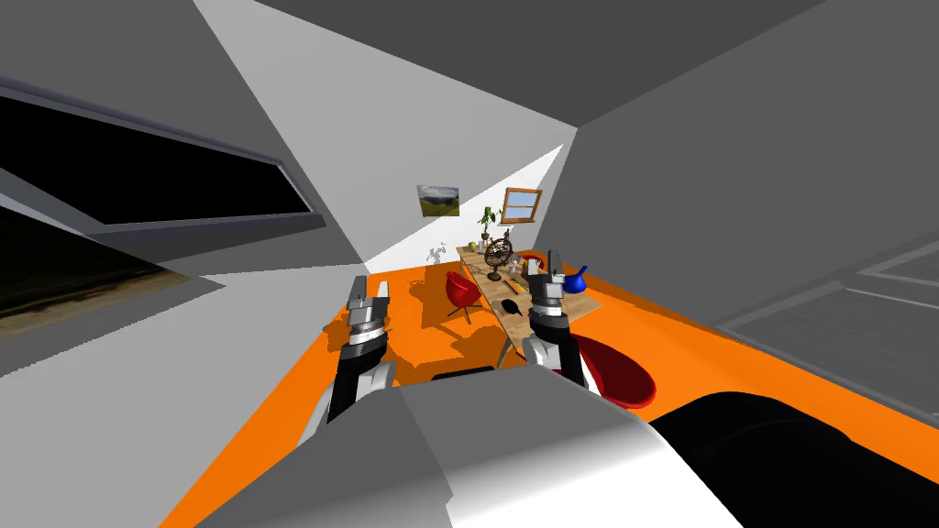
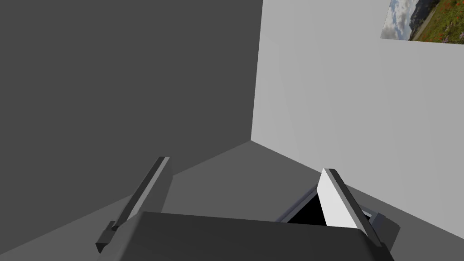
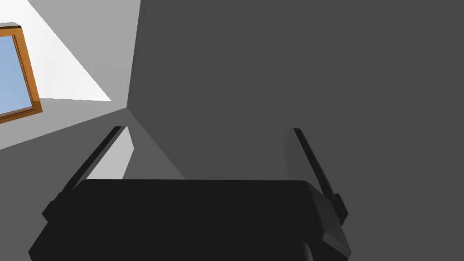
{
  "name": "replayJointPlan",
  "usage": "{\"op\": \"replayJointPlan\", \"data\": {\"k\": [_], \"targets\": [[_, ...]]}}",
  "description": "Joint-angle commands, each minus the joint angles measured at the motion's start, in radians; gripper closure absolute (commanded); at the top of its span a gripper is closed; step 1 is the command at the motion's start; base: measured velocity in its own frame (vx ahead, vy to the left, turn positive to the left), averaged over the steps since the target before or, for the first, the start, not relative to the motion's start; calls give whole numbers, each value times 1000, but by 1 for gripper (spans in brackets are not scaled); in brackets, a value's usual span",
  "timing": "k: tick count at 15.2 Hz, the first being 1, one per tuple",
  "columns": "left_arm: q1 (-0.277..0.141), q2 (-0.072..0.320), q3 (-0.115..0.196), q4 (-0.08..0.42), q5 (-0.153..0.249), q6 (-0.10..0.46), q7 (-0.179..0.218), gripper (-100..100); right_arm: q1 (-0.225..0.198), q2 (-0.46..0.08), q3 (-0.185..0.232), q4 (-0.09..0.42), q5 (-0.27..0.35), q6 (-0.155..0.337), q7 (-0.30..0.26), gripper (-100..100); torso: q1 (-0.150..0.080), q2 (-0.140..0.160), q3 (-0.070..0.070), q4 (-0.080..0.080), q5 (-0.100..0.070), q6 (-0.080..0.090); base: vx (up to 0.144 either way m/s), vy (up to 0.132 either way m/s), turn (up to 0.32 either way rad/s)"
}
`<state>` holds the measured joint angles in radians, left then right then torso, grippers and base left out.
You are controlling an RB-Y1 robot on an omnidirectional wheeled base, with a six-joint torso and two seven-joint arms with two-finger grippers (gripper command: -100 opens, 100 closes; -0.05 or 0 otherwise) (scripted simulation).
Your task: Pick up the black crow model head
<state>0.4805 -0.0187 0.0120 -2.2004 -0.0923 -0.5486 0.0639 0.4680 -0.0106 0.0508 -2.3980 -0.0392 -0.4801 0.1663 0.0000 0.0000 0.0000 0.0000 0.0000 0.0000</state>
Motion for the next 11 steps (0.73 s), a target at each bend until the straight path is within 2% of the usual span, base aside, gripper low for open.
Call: {"op": "replayJointPlan", "data": {"k": [1,5,6,10,11], "targets": [[0,0,0,0,0,0,0,0,3,-32,5,5,2,6,1,-100,0,0,0,0,0,0,0,0,0],[0,0,0,0,0,0,0,0,16,-118,24,26,11,32,3,-100,-1,-1,0,0,0,0,12,-2,-3],[0,0,0,0,0,0,0,0,16,-118,24,26,11,32,3,-100,-1,-1,-1,0,0,0,15,-3,0],[0,0,0,0,0,0,0,0,35,-219,56,61,25,73,6,-100,-1,-2,-1,0,0,0,24,-3,-2],[0,0,0,0,0,0,0,0,35,-225,56,61,25,73,6,-100,-1,-2,-1,0,0,0,28,-7,-2]]}}
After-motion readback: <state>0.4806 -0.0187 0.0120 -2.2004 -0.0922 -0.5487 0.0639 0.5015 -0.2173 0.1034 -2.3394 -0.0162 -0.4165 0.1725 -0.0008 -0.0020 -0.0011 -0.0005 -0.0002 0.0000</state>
